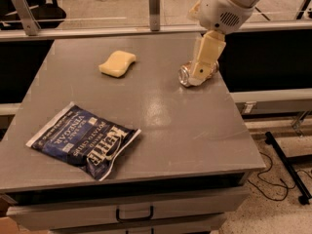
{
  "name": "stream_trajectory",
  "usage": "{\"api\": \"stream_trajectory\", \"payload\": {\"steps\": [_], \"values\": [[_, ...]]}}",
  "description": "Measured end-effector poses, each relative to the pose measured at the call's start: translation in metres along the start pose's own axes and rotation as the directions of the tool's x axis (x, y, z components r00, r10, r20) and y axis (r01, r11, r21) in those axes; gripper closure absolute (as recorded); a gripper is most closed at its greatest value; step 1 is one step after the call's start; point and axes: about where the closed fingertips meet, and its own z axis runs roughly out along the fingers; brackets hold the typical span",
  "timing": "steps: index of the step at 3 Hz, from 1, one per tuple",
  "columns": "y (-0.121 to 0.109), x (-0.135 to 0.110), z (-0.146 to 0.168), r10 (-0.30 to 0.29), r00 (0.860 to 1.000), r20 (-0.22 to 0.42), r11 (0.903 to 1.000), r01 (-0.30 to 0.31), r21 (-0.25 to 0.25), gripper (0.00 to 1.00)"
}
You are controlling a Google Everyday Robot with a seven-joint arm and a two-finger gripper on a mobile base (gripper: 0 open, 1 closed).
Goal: Pick sponge
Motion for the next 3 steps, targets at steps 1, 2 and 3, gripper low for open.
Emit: {"api": "stream_trajectory", "payload": {"steps": [1, 2, 3], "values": [[0.000, 0.000, 0.000, 0.000, 1.000, 0.000, 1.0000, 0.000, 0.000, 0.00], [-0.010, -0.007, 0.024, 0.032, 0.997, 0.064, 0.9994, -0.033, 0.009, 0.00], [-0.047, -0.029, 0.081, 0.079, 0.973, 0.219, 0.9957, -0.087, 0.031, 0.00]]}}
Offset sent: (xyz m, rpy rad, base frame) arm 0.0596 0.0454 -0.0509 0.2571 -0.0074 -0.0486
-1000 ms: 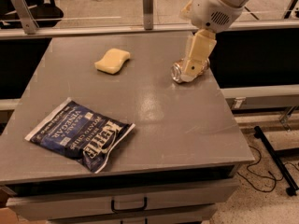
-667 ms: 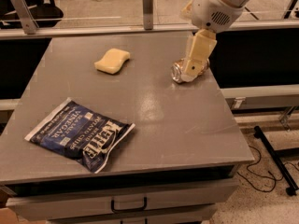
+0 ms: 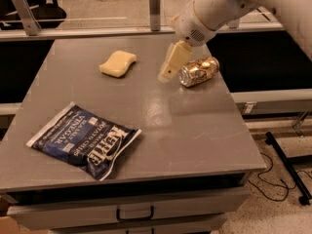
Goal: Pick sponge
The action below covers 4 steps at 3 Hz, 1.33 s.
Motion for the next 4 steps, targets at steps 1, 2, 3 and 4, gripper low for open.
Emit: {"api": "stream_trajectory", "payload": {"steps": [1, 2, 3, 4], "values": [[-0.038, -0.013, 0.059, 0.055, 0.990, 0.127, 0.9983, -0.057, 0.011, 0.00], [-0.061, -0.024, 0.113, 0.134, 0.967, 0.215, 0.9910, -0.132, -0.022, 0.00], [-0.068, -0.035, 0.144, 0.212, 0.943, 0.255, 0.9772, -0.202, -0.066, 0.00], [-0.062, -0.043, 0.159, 0.280, 0.922, 0.268, 0.9595, -0.260, -0.108, 0.00]]}}
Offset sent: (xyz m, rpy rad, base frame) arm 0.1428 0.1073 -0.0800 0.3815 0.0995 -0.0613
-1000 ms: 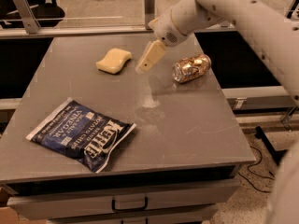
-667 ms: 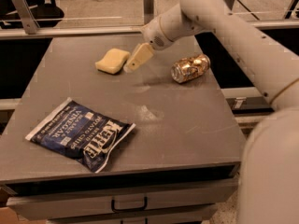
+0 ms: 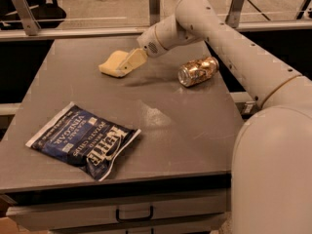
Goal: Pick sponge
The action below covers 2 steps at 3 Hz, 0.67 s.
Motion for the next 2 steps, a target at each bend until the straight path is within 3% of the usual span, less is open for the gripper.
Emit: {"api": "stream_trajectory", "payload": {"steps": [1, 2], "values": [[0.007, 0.003, 0.016, 0.057, 0.998, -0.006, 0.9981, -0.057, -0.024, 0.00], [0.011, 0.002, 0.029, 0.080, 0.997, -0.002, 0.9961, -0.080, -0.038, 0.18]]}}
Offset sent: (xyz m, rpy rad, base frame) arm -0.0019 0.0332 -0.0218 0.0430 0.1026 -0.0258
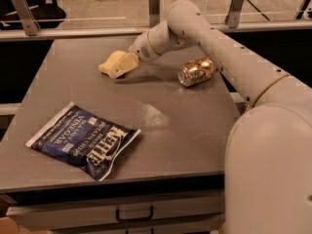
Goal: Pick sponge
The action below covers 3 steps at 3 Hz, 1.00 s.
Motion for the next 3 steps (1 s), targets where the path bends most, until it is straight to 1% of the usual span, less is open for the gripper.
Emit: {"api": "stream_trajectory", "payload": {"steps": [1, 2, 3], "values": [[0.002, -0.002, 0.005, 0.003, 1.000, 0.008, 1.0000, -0.003, -0.005, 0.41], [0.003, -0.008, -0.004, -0.030, 0.999, 0.035, 0.9995, 0.030, 0.003, 0.65], [0.011, -0.025, -0.032, -0.104, 0.991, 0.089, 0.9946, 0.103, 0.010, 0.87]]}}
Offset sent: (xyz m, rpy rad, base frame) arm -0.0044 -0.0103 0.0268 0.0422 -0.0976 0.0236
